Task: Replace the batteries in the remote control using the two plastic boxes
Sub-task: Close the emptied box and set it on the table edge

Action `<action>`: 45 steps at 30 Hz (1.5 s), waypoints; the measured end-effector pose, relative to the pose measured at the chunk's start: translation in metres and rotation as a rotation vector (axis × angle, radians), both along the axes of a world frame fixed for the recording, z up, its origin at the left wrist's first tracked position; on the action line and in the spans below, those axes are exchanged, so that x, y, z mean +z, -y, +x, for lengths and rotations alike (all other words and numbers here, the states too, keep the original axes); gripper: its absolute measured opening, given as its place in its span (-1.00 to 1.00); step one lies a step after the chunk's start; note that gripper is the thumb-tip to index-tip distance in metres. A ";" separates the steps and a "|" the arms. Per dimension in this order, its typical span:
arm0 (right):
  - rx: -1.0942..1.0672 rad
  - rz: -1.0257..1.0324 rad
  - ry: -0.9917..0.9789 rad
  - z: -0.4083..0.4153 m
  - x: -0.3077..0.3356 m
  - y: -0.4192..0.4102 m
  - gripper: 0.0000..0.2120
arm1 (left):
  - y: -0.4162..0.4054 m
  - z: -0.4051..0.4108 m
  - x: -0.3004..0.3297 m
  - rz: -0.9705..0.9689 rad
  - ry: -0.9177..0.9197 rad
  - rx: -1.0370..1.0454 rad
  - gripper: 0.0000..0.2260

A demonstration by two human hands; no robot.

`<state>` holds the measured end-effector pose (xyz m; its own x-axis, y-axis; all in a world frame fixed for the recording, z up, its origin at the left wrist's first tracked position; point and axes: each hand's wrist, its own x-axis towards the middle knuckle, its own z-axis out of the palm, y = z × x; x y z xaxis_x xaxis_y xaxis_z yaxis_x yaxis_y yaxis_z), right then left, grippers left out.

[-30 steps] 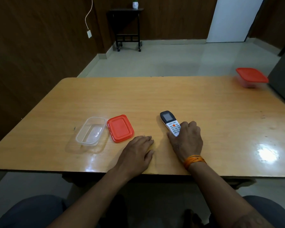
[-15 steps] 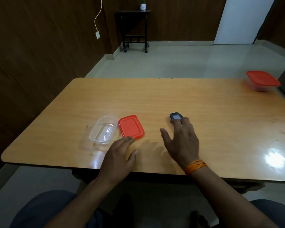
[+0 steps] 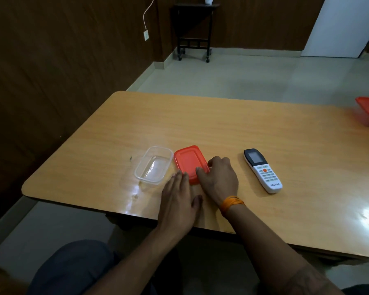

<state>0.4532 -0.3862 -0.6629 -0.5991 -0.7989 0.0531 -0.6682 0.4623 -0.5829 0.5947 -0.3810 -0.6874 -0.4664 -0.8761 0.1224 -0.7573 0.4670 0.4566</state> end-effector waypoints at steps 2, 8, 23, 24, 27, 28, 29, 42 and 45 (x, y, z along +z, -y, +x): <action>-0.095 -0.124 0.177 -0.001 0.000 -0.001 -0.69 | 0.000 0.000 0.001 0.006 -0.006 -0.015 -0.36; -0.091 -0.440 0.330 0.020 0.014 -0.026 -0.84 | 0.012 0.003 0.032 0.204 -0.493 0.018 -0.65; 0.000 -0.602 0.179 0.073 0.022 -0.011 -0.78 | 0.071 0.064 0.089 0.430 -0.816 0.195 -0.80; -0.050 -0.578 0.326 0.073 0.026 -0.005 -0.78 | 0.075 0.067 0.090 0.434 -0.798 0.206 -0.81; -0.185 -0.501 0.690 0.069 0.037 0.009 -0.78 | 0.083 0.071 0.088 0.412 -0.699 0.227 -0.87; -0.205 -0.469 0.738 0.068 0.039 0.013 -0.78 | 0.085 0.071 0.089 0.398 -0.680 0.237 -0.87; -0.212 -0.442 0.769 0.067 0.041 0.015 -0.78 | 0.088 0.070 0.090 0.388 -0.675 0.249 -0.87; -0.188 -0.256 0.852 0.077 0.028 0.048 -0.83 | 0.125 0.093 0.065 0.094 -0.265 0.315 -0.81; -0.192 -0.208 0.833 0.078 0.022 0.052 -0.84 | 0.128 0.094 0.060 0.124 -0.245 0.353 -0.86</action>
